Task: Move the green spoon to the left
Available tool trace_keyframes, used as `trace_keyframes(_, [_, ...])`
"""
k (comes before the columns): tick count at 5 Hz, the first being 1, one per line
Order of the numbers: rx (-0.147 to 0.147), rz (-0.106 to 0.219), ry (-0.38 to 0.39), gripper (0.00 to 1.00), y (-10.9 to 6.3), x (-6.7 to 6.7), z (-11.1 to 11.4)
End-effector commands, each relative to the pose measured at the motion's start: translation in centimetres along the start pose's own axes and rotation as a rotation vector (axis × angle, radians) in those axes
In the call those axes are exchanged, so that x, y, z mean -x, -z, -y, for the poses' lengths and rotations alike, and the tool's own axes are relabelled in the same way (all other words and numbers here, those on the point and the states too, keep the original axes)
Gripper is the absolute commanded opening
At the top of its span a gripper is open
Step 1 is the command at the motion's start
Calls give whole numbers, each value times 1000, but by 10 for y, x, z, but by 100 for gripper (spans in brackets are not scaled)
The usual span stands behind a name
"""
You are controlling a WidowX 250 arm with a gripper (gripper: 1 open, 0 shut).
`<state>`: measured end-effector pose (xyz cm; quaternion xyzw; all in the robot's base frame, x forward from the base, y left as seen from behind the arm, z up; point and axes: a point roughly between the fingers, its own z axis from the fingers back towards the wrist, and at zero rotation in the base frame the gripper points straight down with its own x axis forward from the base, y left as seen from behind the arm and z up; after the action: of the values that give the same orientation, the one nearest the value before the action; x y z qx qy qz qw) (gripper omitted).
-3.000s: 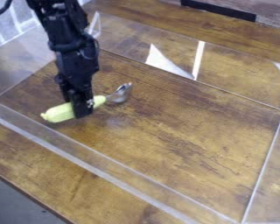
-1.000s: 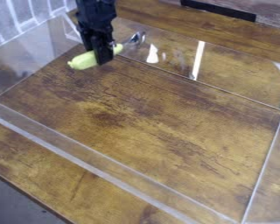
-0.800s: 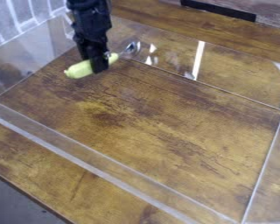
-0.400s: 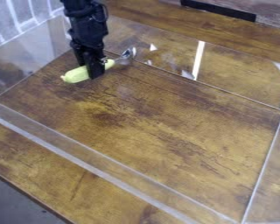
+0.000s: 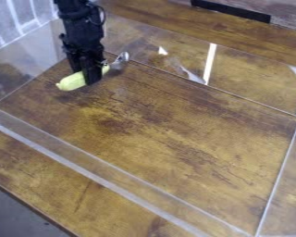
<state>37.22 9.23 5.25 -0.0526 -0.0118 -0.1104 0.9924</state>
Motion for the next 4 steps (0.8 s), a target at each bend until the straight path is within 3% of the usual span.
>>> trace_keyframes(1, [-60, 93, -50, 0, -53, -21, 22])
trace_keyframes(2, [-76, 105, -106, 0, -70, -33, 39])
trace_keyframes(4, [-113, 97, -138, 0, -104, -31, 41])
